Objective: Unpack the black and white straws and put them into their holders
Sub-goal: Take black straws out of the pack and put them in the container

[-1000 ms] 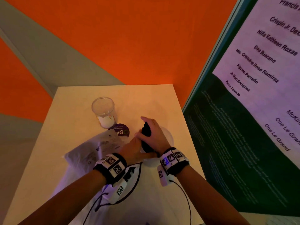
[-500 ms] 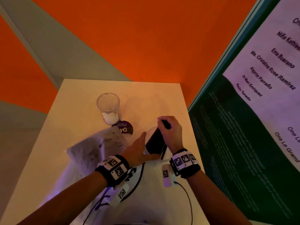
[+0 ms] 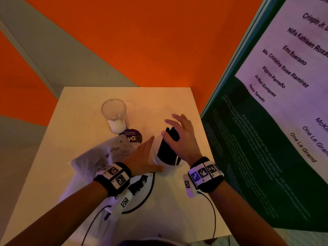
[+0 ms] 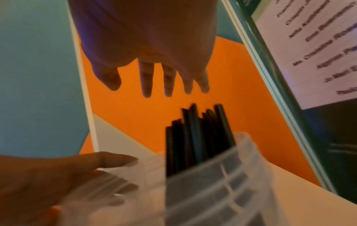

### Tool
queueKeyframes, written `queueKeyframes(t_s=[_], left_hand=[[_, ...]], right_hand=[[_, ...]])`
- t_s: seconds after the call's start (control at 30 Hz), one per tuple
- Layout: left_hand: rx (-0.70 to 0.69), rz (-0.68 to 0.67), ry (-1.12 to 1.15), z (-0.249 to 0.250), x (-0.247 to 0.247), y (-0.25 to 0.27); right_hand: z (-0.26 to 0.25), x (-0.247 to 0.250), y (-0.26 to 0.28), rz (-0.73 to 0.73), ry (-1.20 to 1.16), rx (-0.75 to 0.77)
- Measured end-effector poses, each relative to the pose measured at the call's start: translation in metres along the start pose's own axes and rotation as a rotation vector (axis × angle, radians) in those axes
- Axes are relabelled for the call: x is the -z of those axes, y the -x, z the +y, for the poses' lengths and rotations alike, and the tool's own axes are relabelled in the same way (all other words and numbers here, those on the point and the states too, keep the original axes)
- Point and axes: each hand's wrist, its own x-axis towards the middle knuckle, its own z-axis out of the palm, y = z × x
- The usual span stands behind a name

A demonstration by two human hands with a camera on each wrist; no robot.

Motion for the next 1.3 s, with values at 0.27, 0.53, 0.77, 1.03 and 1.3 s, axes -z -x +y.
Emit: queueKeyframes(t_s=[0.27,0.53,0.77,1.03,1.3], left_hand=[[0.132,-0.186,-0.602,-0.021,0.029,0.067],[0.137,0.048,-0.184,-0.012,0.039,0.089],[0.026,0.108,-0.076,-0.004,0.036,0.103],[-0.032,0.055,-0.034,-0.008,0.035,0.117],[-0.070,0.071,-0.017,-0.011,0.041,0.122]], right_hand=[[-0.070,-0.037,0.059,-0.984,0.084,0.196],[-0.074,-0.136,0.090,-0.857,0.249,-0.075],[-0.063,-0.190,0.095,-0.668,0.323,-0.267],[-0.060,-0.200,0.098,-0.794,0.532,-0.216],[-0.081,-0.177,0.096,-0.842,0.457,-0.274]])
